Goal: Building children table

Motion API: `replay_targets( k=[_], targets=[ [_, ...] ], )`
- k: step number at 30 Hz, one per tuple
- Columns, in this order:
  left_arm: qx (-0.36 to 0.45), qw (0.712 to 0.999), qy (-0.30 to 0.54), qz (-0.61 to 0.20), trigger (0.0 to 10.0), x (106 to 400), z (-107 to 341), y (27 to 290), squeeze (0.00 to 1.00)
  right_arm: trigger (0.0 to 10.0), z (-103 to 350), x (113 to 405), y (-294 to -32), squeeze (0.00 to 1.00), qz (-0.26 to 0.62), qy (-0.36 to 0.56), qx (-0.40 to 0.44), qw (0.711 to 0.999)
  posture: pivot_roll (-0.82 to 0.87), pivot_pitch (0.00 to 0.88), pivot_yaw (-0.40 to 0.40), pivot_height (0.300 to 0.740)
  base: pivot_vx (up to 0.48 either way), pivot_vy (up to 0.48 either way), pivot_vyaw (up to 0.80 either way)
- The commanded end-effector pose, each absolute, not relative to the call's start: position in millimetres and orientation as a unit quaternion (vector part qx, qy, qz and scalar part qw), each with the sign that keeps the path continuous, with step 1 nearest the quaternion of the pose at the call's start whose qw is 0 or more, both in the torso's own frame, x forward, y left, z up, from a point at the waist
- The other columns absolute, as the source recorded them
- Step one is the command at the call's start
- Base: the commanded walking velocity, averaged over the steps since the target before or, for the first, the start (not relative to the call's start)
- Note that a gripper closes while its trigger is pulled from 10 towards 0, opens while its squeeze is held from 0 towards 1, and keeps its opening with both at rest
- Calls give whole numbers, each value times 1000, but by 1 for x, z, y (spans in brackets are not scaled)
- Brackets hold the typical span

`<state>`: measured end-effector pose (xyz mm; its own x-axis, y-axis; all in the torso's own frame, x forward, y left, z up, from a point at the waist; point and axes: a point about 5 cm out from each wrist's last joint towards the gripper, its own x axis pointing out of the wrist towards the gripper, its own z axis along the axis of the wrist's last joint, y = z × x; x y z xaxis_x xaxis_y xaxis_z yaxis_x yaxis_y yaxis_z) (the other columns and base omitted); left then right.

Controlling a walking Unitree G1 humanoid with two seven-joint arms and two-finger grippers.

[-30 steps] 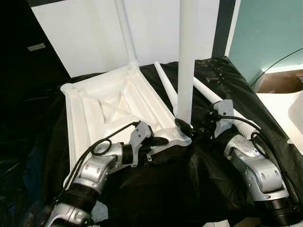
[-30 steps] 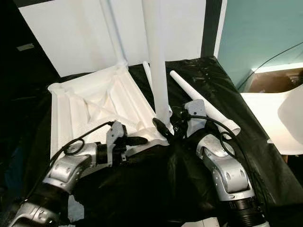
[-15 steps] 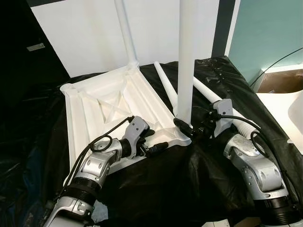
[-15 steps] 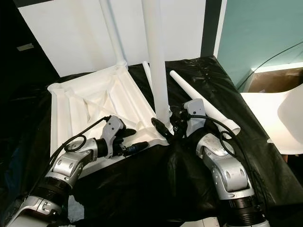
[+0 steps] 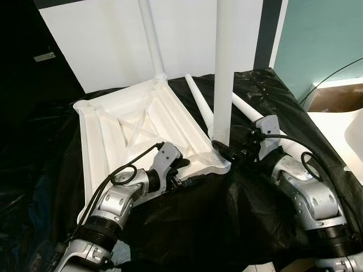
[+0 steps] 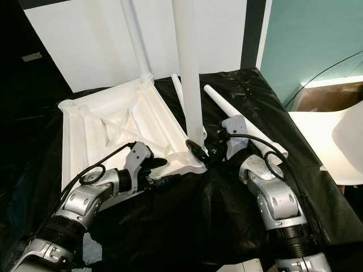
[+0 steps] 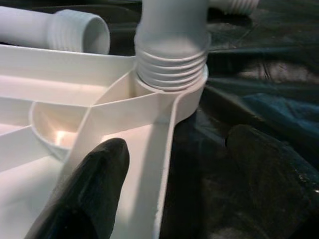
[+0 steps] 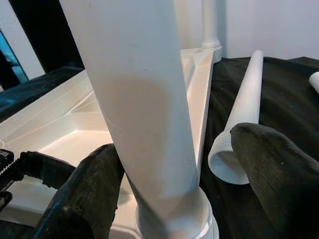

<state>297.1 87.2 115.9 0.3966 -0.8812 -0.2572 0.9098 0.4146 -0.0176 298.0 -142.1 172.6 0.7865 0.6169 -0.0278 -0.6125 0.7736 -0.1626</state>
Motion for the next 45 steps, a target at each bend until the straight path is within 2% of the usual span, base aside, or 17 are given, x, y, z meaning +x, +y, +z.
replay_targets(
  k=[1,3,17,21,22,24,25,27,28,29,36,37,38,39,45],
  targets=[
    [63,806,129,-575,9686,291,112,88,0,10000,174,301,-139,0,337,-16,-90,937,-161,0,136,740,0,0,0],
    [65,808,132,-571,10000,291,111,88,0,10000,175,305,-138,0,343,-17,-98,934,-152,0,133,740,0,0,0],
    [92,824,182,-529,10000,296,92,86,0,10000,178,318,-139,0,416,-13,-176,892,-142,0,130,740,0,0,0],
    [91,822,190,-529,10000,294,89,84,0,10000,180,320,-139,0,415,-14,-179,892,-140,0,129,740,0,0,0],
    [89,820,194,-531,7922,293,87,83,0,10000,181,321,-139,0,415,-16,-179,892,-140,0,128,740,0,0,0],
    [89,819,197,-532,7922,293,85,82,0,10000,182,322,-139,0,415,-17,-179,892,-140,0,128,740,0,0,0],
    [86,816,201,-536,3882,291,84,81,0,10000,183,321,-138,0,415,-20,-177,892,-140,0,128,740,0,0,0],
    [84,813,203,-539,3490,290,83,80,0,10000,184,322,-138,0,416,-23,-176,892,-140,0,128,740,0,0,0],
    [82,811,204,-543,1373,289,83,79,0,10000,184,321,-137,0,417,-25,-174,892,-140,0,129,740,0,0,0],
    [79,806,204,-550,0,287,83,77,0,10000,185,321,-137,0,417,-28,-172,892,-143,0,131,740,0,0,0],
    [80,792,196,-572,0,282,84,75,0,10000,184,319,-138,0,416,-32,-169,893,-147,0,136,740,0,0,0],
    [81,793,196,-572,4078,282,84,76,0,10000,184,319,-139,0,416,-32,-170,893,-150,0,139,740,0,0,0],
    [84,792,194,-573,5922,282,85,76,0,10000,184,318,-141,0,415,-30,-171,893,-151,0,140,740,0,0,0],
    [87,792,193,-573,10000,282,85,76,0,10000,183,318,-143,0,414,-28,-174,893,-151,0,140,740,0,0,0],
    [93,791,192,-573,10000,283,85,76,0,10000,180,317,-149,0,431,-8,-192,881,-153,0,138,740,0,0,0]
  ],
)
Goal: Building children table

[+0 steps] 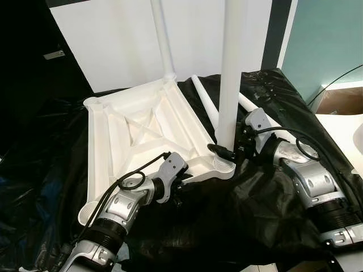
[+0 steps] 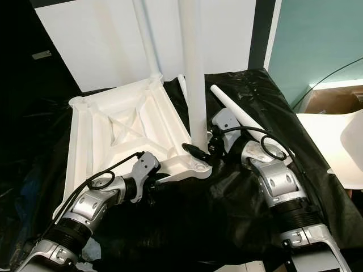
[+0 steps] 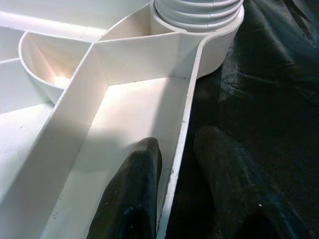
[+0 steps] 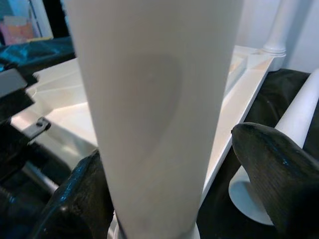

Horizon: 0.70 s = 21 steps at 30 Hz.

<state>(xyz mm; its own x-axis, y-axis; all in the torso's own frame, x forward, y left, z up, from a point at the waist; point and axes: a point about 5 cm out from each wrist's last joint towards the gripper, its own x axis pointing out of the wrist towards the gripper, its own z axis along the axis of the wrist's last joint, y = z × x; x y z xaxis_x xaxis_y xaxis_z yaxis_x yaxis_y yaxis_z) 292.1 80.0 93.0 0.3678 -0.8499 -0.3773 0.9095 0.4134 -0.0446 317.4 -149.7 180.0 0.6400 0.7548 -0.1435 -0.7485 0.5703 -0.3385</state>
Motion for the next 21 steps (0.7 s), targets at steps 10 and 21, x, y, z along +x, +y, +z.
replay_targets(
  k=[10,21],
  targets=[
    [92,792,191,-572,10000,282,85,76,0,10000,175,315,-159,0,474,28,-231,849,-145,0,132,740,0,0,0],
    [92,796,189,-568,10000,282,85,78,0,0,183,329,-165,0,487,24,-269,831,-134,0,126,740,0,0,0]
  ],
)
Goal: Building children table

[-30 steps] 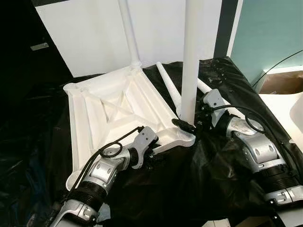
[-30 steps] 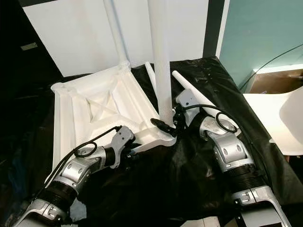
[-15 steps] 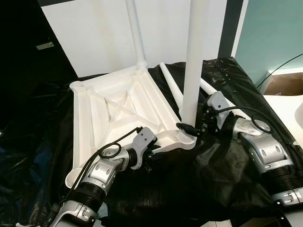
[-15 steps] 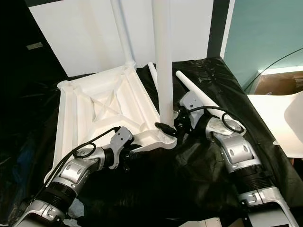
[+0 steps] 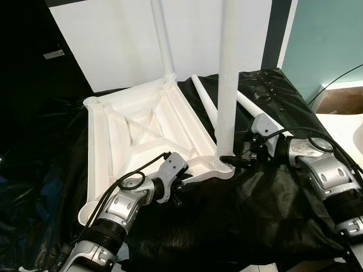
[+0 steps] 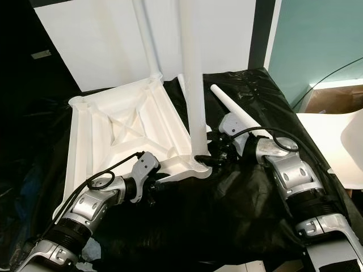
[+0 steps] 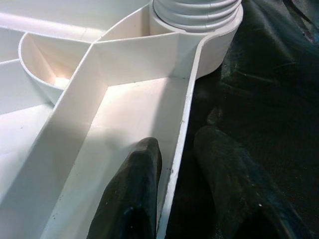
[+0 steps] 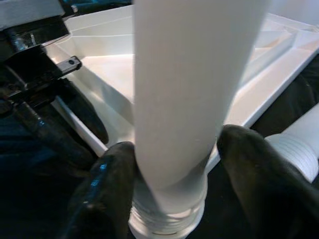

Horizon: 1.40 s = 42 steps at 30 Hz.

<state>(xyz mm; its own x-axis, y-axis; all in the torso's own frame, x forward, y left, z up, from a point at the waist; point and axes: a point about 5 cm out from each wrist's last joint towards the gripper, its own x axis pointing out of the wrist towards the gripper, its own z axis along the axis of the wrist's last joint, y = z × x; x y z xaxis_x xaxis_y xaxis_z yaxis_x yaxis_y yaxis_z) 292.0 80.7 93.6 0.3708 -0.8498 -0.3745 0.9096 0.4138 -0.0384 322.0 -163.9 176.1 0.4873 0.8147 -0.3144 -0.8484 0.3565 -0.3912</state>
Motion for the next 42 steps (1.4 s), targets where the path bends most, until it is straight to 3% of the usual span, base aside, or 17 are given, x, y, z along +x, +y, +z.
replay_targets(
  k=[1,8,14,16,17,20,22,26,34,35,37,38,42],
  targets=[
    [92,796,189,-568,10000,282,85,78,0,0,183,329,-165,0,487,24,-269,831,-134,0,126,740,0,0,0],
    [91,797,189,-567,10000,282,85,78,0,0,176,329,-164,0,495,32,-262,828,-132,0,129,740,0,0,0],
    [92,797,189,-567,10000,283,85,78,0,0,162,322,-163,0,487,56,-221,843,-136,0,125,740,0,0,0],
    [92,797,188,-566,10000,283,86,78,0,0,157,319,-154,0,444,46,-187,875,-136,0,123,740,0,0,0],
    [91,798,188,-566,10000,283,86,78,0,0,155,318,-145,0,393,17,-163,905,-140,0,123,740,0,0,0],
    [90,798,188,-566,10000,283,86,78,0,0,155,317,-139,0,354,-2,-146,924,-140,0,123,740,0,0,0],
    [89,797,188,-567,10000,282,85,78,0,0,152,303,-122,0,296,-38,-92,950,-139,0,125,740,0,0,0],
    [90,796,189,-568,10000,282,85,78,0,0,146,288,-107,0,273,-52,-59,959,-134,0,125,740,0,0,0],
    [88,797,193,-566,10000,280,83,81,0,0,148,284,-105,0,227,-56,-43,971,-129,0,124,740,0,0,0],
    [88,797,194,-566,10000,280,83,81,0,8863,148,285,-105,0,226,-54,-49,971,-129,0,124,740,0,0,0],
    [88,797,194,-566,10000,280,83,81,0,8863,148,285,-105,0,226,-54,-49,971,-129,0,124,740,0,0,0],
    [87,796,194,-567,10000,280,83,81,0,10000,149,286,-105,1000,249,-53,-57,965,-135,0,124,740,0,0,0],
    [89,797,191,-567,10000,281,83,79,0,10000,151,289,-110,1000,285,-54,-67,955,-140,0,125,740,0,0,0]
  ],
)
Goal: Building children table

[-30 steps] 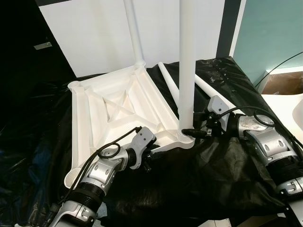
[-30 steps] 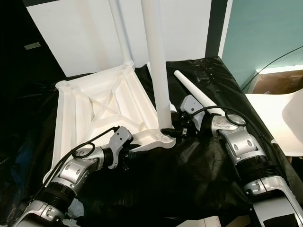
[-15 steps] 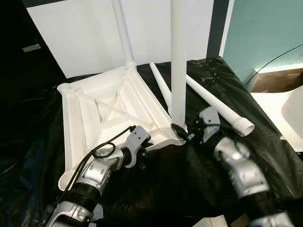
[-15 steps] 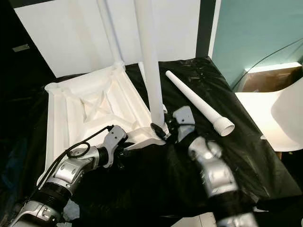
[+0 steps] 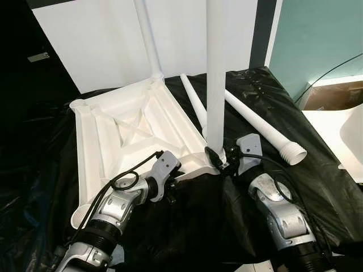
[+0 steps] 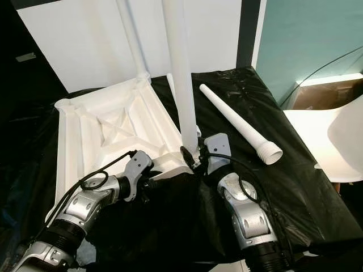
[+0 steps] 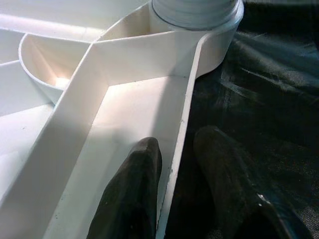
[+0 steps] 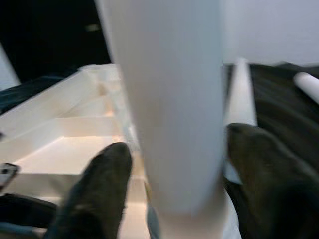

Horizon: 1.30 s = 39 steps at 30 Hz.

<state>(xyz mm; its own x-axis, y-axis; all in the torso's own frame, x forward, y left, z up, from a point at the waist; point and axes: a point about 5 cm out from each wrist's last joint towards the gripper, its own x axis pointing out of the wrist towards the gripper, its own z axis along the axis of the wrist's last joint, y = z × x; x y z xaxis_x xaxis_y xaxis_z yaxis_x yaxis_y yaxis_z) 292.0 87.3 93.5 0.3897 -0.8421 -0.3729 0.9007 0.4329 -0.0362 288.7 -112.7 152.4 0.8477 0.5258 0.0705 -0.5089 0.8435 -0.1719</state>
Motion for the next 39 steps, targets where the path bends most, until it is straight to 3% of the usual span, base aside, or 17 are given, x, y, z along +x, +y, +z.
replay_targets(
  k=[1,2,3,6,9,13,20,21,23,24,25,26,35,38,39],
  targets=[
    [89,796,191,-567,10000,282,83,78,0,10000,152,291,-113,1000,302,-58,-84,948,-146,0,127,740,0,0,0],
    [89,796,191,-567,10000,282,83,78,0,10000,152,291,-113,1000,302,-58,-84,948,-146,0,127,740,0,0,0],
    [90,795,190,-568,10000,282,84,77,0,10000,154,294,-118,20,326,-61,-103,938,-147,0,126,740,0,0,0],
    [93,794,190,-570,10000,282,84,77,0,10000,157,297,-122,0,352,-63,-120,926,-148,0,126,740,0,0,0],
    [97,793,190,-571,10000,283,83,76,0,10000,158,304,-130,0,421,-40,-155,893,-145,0,124,740,0,0,0],
    [99,793,190,-570,10000,283,83,77,0,10000,155,311,-135,0,461,-4,-181,869,-134,0,121,740,0,0,0],
    [101,797,189,-565,10000,285,84,79,0,10000,156,325,-143,0,489,21,-219,844,-118,0,120,740,0,0,0],
    [102,797,188,-564,10000,285,84,79,0,9255,158,329,-144,0,494,24,-223,840,-117,0,119,740,0,0,0],
    [102,797,188,-564,10000,285,84,79,0,9255,158,329,-144,0,494,24,-223,840,-117,0,119,740,0,0,0],
    [102,798,188,-564,10000,284,84,79,0,3686,158,331,-145,0,498,25,-225,837,-115,0,120,740,0,0,0],
    [102,798,188,-564,10000,284,84,79,0,3686,158,331,-145,0,498,25,-225,837,-115,0,120,740,0,0,0],
    [102,798,188,-563,10000,285,85,79,0,0,160,333,-145,0,499,24,-228,836,-113,0,120,740,0,0,0],
    [105,798,188,-563,10000,285,84,80,0,0,153,330,-149,0,501,31,-208,840,-121,0,125,740,0,0,0],
    [105,797,188,-564,10000,285,84,79,0,0,149,327,-150,0,493,33,-191,848,-126,0,123,740,0,0,0],
    [106,797,188,-564,10000,285,84,79,0,0,144,325,-148,0,471,28,-171,865,-126,0,122,740,0,0,0]
  ],
)
